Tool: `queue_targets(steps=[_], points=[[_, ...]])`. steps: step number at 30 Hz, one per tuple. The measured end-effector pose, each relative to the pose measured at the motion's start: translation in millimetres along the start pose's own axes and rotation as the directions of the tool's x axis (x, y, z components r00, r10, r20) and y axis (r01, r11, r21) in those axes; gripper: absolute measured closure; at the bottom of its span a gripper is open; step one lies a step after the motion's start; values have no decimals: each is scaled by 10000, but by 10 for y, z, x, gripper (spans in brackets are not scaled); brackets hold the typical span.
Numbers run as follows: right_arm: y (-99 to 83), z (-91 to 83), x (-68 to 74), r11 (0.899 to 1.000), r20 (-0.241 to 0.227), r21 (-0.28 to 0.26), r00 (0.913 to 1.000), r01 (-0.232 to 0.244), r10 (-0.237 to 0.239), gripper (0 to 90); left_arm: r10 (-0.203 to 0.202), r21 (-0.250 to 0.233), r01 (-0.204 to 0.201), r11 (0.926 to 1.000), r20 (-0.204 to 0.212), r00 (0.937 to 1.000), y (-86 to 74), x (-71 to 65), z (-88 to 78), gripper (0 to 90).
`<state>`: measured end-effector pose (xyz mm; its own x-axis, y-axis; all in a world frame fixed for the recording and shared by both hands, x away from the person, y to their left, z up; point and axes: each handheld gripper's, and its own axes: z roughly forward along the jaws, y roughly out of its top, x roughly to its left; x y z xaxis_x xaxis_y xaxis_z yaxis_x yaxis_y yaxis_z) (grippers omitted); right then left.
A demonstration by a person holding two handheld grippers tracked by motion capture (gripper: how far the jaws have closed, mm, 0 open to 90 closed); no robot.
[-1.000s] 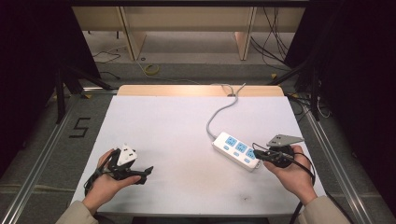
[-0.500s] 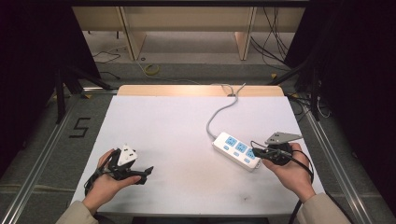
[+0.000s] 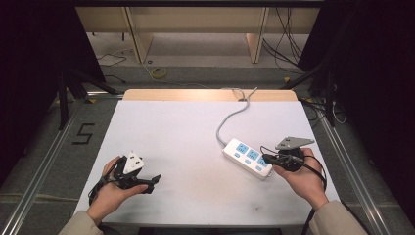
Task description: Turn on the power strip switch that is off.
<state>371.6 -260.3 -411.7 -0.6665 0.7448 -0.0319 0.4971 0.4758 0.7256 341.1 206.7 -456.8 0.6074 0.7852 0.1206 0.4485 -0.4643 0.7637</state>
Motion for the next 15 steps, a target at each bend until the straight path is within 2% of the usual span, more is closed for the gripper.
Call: queue_targets(steps=[15], points=[[49,56,16,9999,-71,116,10000,54,-53,900,99,45,-99,9999,15,9999,3,-5,6,116]])
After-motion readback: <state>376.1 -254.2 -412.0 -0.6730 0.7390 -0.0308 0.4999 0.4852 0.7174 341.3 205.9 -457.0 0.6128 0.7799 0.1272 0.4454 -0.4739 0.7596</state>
